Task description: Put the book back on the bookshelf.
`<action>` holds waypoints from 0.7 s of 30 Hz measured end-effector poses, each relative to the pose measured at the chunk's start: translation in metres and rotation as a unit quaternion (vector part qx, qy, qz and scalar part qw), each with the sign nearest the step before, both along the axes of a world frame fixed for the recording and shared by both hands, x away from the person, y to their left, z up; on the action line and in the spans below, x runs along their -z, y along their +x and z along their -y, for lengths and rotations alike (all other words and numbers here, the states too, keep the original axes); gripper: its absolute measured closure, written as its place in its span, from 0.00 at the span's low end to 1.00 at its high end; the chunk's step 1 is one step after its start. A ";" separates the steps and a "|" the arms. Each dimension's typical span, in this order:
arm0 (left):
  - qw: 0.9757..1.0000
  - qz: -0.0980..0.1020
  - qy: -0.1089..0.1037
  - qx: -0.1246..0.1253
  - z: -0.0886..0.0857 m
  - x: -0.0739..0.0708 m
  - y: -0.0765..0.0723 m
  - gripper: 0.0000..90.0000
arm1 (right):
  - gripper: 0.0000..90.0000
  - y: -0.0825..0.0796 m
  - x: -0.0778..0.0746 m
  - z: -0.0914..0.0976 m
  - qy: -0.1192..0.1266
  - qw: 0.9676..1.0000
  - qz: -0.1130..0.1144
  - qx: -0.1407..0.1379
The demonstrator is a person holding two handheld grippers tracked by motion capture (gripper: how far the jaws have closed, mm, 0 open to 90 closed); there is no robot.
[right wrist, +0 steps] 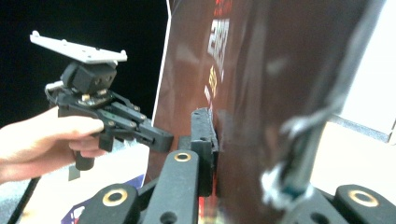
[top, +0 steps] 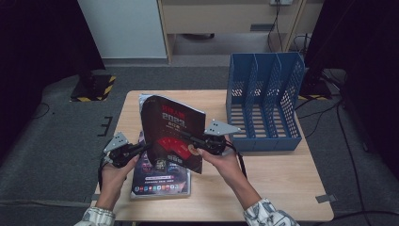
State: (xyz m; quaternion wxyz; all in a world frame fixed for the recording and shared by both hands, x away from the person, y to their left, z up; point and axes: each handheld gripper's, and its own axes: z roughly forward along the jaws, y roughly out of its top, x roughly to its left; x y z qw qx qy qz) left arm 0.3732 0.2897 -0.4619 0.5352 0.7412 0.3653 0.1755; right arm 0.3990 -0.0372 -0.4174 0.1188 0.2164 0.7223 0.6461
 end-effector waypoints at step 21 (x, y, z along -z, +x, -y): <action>1.000 0.001 0.003 0.000 0.000 -0.001 -0.001 0.96 | 0.88 0.007 -0.039 0.000 0.017 0.999 0.031 -0.006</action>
